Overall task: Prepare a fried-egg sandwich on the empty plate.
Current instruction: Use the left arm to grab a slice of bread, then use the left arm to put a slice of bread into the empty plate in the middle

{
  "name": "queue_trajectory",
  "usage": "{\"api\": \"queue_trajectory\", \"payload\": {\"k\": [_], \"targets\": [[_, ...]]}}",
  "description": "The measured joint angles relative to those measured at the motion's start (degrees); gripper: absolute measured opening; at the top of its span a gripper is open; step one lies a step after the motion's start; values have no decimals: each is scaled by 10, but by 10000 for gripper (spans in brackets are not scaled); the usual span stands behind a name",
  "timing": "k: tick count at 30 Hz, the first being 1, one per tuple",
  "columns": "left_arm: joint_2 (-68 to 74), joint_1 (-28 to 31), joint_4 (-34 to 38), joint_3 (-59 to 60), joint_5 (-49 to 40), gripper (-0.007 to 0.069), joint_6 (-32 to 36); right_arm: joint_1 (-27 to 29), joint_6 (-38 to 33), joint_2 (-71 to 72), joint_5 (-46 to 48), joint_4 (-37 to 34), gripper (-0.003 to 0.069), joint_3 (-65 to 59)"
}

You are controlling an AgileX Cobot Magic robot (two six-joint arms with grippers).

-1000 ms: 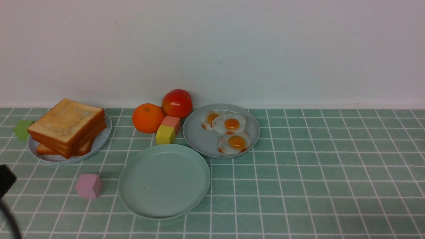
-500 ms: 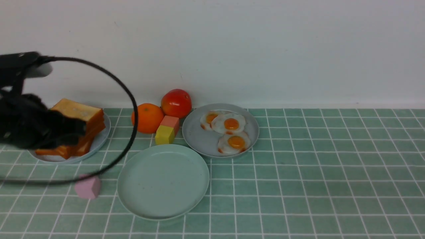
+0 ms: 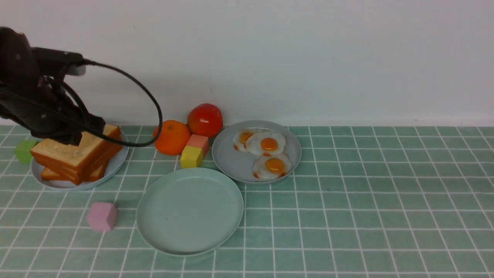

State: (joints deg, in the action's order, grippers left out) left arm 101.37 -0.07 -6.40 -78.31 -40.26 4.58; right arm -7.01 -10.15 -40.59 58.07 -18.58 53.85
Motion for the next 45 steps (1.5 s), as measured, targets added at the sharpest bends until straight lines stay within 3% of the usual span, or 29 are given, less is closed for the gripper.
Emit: {"api": "queue_trajectory", "payload": {"k": [4,7,13,17,20,22,26,40,45], "targets": [[37,0,-31,-1,43,346,7,0,-2,0,0,0,7,1],[61,0,-38,-2,70,430,9,0,-2,0,0,0,10,1],[97,0,-40,-5,80,468,9,0,-3,0,0,0,14,1],[101,0,-44,-6,81,426,9,0,-3,0,2,0,14,1],[101,0,-47,-6,81,347,9,0,-3,0,2,0,14,1],[101,1,-49,-8,78,221,9,0,-3,0,2,0,14,1],[101,0,-48,-12,68,75,11,0,-3,0,4,0,14,1],[6,-4,-16,-11,23,62,11,0,-3,0,17,0,22,1],[-54,-61,12,6,-25,62,11,0,-11,0,17,1,22,1]]}}
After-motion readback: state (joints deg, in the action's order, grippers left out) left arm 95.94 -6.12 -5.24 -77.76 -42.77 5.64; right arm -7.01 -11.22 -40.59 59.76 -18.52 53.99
